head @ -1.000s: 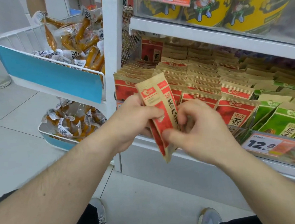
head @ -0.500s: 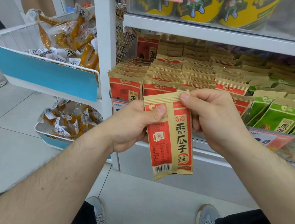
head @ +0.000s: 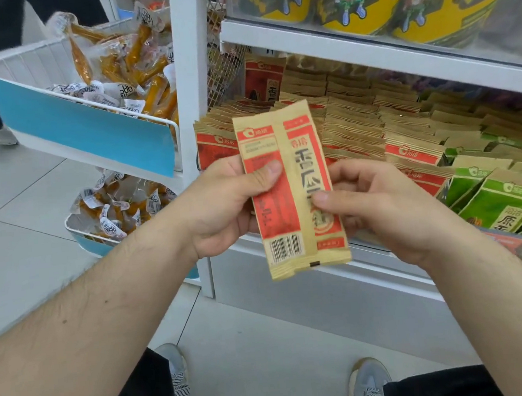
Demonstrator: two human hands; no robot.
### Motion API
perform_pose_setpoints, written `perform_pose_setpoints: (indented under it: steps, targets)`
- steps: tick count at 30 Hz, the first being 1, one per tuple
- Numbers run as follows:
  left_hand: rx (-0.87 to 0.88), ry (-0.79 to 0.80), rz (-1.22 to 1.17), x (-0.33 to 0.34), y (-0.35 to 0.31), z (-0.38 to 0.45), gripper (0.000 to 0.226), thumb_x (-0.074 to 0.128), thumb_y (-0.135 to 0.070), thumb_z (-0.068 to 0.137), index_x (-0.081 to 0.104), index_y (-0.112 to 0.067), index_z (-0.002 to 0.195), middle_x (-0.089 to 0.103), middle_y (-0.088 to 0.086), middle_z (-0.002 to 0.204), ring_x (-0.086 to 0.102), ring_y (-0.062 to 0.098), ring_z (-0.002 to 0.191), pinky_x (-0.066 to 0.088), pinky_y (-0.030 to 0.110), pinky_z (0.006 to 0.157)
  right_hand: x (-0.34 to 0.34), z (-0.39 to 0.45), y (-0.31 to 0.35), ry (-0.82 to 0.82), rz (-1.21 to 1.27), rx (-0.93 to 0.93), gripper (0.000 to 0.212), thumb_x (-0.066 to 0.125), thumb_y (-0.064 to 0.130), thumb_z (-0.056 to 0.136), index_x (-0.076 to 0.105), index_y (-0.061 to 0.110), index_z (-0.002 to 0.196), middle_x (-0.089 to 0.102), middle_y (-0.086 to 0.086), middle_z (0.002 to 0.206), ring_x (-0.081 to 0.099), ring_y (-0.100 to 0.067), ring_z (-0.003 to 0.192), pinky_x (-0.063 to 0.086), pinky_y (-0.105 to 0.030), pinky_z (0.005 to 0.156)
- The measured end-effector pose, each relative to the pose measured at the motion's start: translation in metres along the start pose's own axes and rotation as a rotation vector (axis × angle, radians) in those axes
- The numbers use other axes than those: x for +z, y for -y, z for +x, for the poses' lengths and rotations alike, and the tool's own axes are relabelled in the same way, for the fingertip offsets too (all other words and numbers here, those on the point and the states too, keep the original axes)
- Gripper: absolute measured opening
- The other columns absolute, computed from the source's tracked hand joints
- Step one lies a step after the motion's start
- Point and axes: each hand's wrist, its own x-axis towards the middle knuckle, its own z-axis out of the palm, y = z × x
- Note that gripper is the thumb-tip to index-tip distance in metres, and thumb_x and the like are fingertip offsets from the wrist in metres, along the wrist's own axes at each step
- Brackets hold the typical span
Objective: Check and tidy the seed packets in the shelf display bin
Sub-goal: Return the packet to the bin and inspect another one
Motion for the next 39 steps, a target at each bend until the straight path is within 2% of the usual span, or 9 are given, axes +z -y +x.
perform_pose_setpoints:
  steps: [2,11,17,21,26,29,32,35,39]
  targets:
    - [0.014,0.006,-0.054,-0.003,-0.003,0.0,0.034,0.059,-0.028,0.083,0.065,-0.014,0.113,0.072,0.012,0.112,0.069,0.031,0.103,0.054,0.052,0.09,-0.005,-0.001,-0.003,0.094,0.011,-0.001,0.049,0.09,0.04,0.057,0.07,0.01,0.09,0.074,-0.018,0.089,0.069,-0.037,0.079,0.051,-0.052,0.075]
    - [0.008,0.059,-0.083,-0.007,-0.005,-0.001,0.033,0.058,-0.028,0.085,0.065,-0.012,0.113,0.072,0.012,0.11,0.07,0.029,0.1,0.054,0.051,0.088,-0.008,0.0,-0.006,0.177,0.096,-0.021,0.062,0.087,0.044,0.056,0.066,0.003,0.097,0.073,-0.022,0.09,0.071,-0.029,0.069,0.054,-0.032,0.052]
    - [0.014,0.088,-0.062,-0.008,-0.007,-0.002,0.038,0.063,-0.026,0.08,0.062,-0.015,0.117,0.072,0.011,0.113,0.069,0.029,0.103,0.056,0.049,0.087,-0.004,0.0,-0.008,0.108,0.084,-0.04,0.04,0.078,0.033,0.064,0.07,0.006,0.093,0.074,-0.021,0.086,0.07,-0.029,0.068,0.054,-0.035,0.054]
    - [0.013,0.161,0.038,-0.01,-0.011,-0.007,0.053,0.079,0.0,0.071,0.059,-0.017,0.117,0.072,0.01,0.111,0.071,0.029,0.097,0.061,0.045,0.074,0.003,-0.001,-0.01,0.042,0.11,-0.043,0.026,0.068,0.022,0.072,0.07,0.011,0.096,0.075,-0.017,0.084,0.07,-0.027,0.068,0.052,-0.038,0.063]
    - [0.06,0.178,0.033,-0.014,-0.013,-0.007,0.069,0.083,-0.057,0.055,0.068,-0.025,0.114,0.071,0.006,0.115,0.069,0.026,0.103,0.06,0.043,0.08,0.01,0.002,-0.012,0.046,0.213,-0.035,0.023,0.065,0.02,0.083,0.07,0.009,0.103,0.075,-0.013,0.091,0.071,-0.025,0.076,0.057,-0.038,0.066]
    - [0.102,0.109,0.023,-0.015,-0.012,-0.005,0.069,0.076,-0.076,0.044,0.075,-0.032,0.097,0.072,0.001,0.107,0.064,0.024,0.105,0.048,0.05,0.098,0.026,0.004,-0.017,0.103,0.6,0.071,0.027,0.058,0.018,0.082,0.072,0.007,0.102,0.074,-0.009,0.087,0.069,-0.019,0.07,0.056,-0.028,0.059]
    - [0.111,0.23,-0.051,-0.017,-0.01,-0.002,0.091,0.077,-0.071,0.053,0.063,-0.013,0.122,0.058,0.024,0.124,0.056,0.03,0.106,0.045,0.047,0.098,0.04,0.005,-0.022,0.259,0.955,0.221,0.028,0.057,0.015,0.082,0.066,0.005,0.107,0.066,-0.005,0.073,0.06,-0.015,0.055,0.049,-0.025,0.053]
    - [0.108,0.295,-0.144,-0.013,-0.007,-0.002,0.087,0.083,-0.046,0.066,0.048,-0.007,0.136,0.056,0.018,0.113,0.061,0.017,0.087,0.051,0.034,0.083,0.041,0.01,-0.027,0.414,1.019,0.229,0.037,0.078,0.017,0.066,0.071,0.004,0.099,0.057,-0.006,0.07,0.043,-0.013,0.051,0.036,-0.023,0.053]
    - [0.13,0.03,-0.138,-0.004,-0.002,-0.001,0.052,0.076,-0.021,0.07,0.057,-0.008,0.116,0.073,0.008,0.095,0.07,0.02,0.079,0.056,0.03,0.064,0.04,0.01,-0.02,0.156,0.633,0.247,0.03,0.068,0.031,0.075,0.075,0.01,0.095,0.072,-0.013,0.089,0.067,-0.024,0.075,0.052,-0.032,0.07]
